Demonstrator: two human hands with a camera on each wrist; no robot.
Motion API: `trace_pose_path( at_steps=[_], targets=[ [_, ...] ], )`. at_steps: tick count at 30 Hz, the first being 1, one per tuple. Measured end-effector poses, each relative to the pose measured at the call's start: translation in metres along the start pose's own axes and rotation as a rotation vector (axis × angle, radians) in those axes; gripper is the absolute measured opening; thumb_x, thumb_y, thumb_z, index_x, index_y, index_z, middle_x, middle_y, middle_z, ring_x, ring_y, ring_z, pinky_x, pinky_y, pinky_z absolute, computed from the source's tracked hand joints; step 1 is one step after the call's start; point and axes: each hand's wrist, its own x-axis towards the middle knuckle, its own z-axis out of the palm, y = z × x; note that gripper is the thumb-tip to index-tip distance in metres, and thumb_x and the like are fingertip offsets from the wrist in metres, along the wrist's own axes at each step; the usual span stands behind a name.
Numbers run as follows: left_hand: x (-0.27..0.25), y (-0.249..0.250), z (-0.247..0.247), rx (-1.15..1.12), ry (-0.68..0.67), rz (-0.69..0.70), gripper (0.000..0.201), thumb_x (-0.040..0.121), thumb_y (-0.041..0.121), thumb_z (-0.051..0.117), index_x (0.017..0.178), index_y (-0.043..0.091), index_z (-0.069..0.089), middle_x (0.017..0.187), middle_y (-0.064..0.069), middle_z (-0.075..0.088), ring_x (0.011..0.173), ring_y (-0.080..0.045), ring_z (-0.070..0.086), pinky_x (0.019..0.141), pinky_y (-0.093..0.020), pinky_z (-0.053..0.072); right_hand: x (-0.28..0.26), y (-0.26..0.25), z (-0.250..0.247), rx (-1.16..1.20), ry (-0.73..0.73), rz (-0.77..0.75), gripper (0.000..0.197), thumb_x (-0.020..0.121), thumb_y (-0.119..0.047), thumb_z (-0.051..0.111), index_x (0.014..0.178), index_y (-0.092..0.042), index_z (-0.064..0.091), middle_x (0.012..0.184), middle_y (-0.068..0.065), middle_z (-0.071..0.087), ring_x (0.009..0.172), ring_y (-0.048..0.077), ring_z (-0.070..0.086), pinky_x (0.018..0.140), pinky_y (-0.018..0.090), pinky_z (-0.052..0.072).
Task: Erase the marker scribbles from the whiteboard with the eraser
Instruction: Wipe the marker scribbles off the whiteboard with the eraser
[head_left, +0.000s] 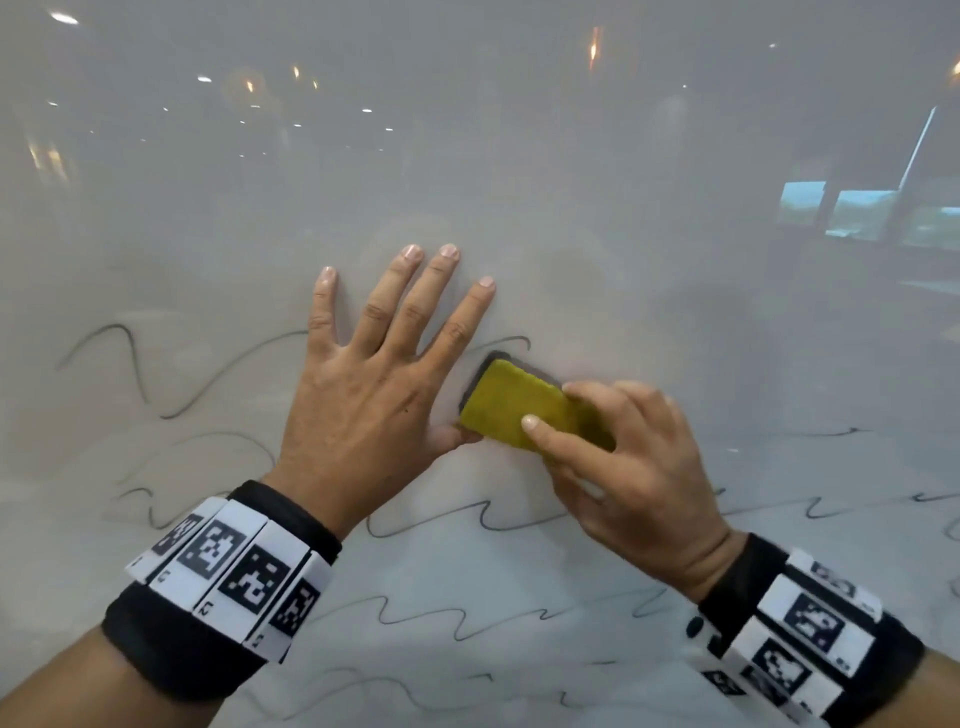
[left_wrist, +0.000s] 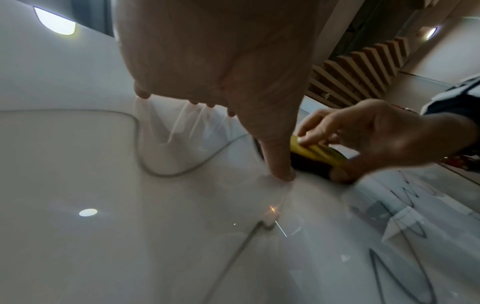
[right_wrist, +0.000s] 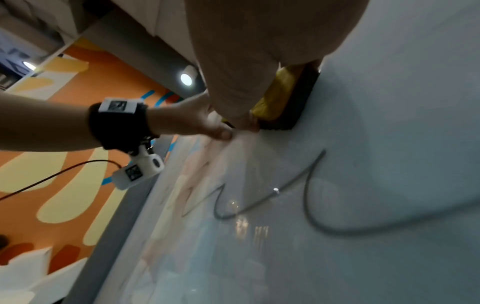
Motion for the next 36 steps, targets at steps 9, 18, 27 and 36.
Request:
trace_pose_path(
  at_steps=[9,18,27,36],
  targets=[
    [-0.021,-0.036,0.001,0.004,-0.062,0.002,0.124,0.056,0.073,0.073,0.156,0.025,0.019,0.164,-0.007,0.014,0.151,-0.026,0.014,0.111,-0.069,0.017,0.017,-0.022,0.006,0.003,0.096,0.175,0.038,0.081,-0.013,0.073,0.118,-0.016,0.075,0.117,0.021,0.062,0.095,0.041,0.057,0.077,0.051,0.049],
    [-0.041,-0.068,0.003,-0.020,-0.082,-0.023,0.118,0.062,0.080,0.061,0.157,0.025,0.018,0.164,-0.006,0.013,0.151,-0.025,0.012,0.112,-0.069,0.017,0.047,-0.005,-0.003,-0.029,0.248,0.306,0.037,0.081,-0.012,0.075,0.118,-0.017,0.074,0.118,0.019,0.060,0.094,0.039,0.053,0.079,0.051,0.050],
    [-0.055,-0.090,0.009,-0.040,-0.058,-0.010,0.120,0.060,0.081,0.063,0.156,0.023,0.021,0.164,-0.007,0.015,0.151,-0.025,0.015,0.114,-0.065,0.016,0.028,-0.075,0.043,-0.010,0.013,-0.005,0.034,0.081,-0.014,0.072,0.113,-0.025,0.073,0.113,0.015,0.067,0.091,0.038,0.061,0.073,0.044,0.046],
    [-0.069,-0.119,0.010,-0.059,-0.070,-0.045,0.119,0.060,0.083,0.060,0.156,0.024,0.022,0.163,-0.006,0.016,0.151,-0.024,0.015,0.113,-0.067,0.018,0.046,-0.091,0.051,-0.001,0.128,0.163,0.040,0.079,-0.014,0.074,0.118,-0.020,0.072,0.118,0.017,0.060,0.095,0.039,0.056,0.074,0.051,0.048]
  ],
)
